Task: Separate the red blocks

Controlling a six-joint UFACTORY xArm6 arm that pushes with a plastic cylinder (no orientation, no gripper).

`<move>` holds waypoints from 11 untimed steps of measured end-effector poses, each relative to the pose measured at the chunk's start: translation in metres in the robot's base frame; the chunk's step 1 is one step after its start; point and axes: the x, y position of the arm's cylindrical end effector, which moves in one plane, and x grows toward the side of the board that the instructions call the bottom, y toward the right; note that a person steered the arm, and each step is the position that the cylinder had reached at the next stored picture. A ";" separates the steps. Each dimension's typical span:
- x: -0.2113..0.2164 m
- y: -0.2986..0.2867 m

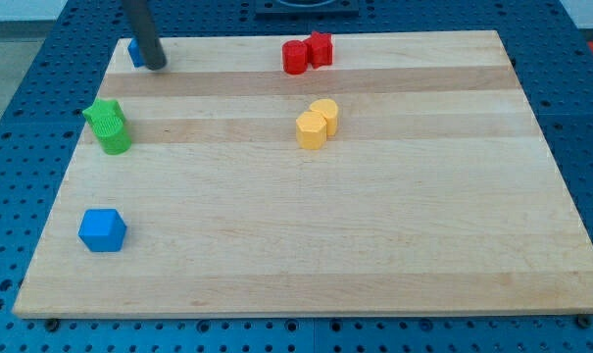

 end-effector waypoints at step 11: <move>0.053 0.182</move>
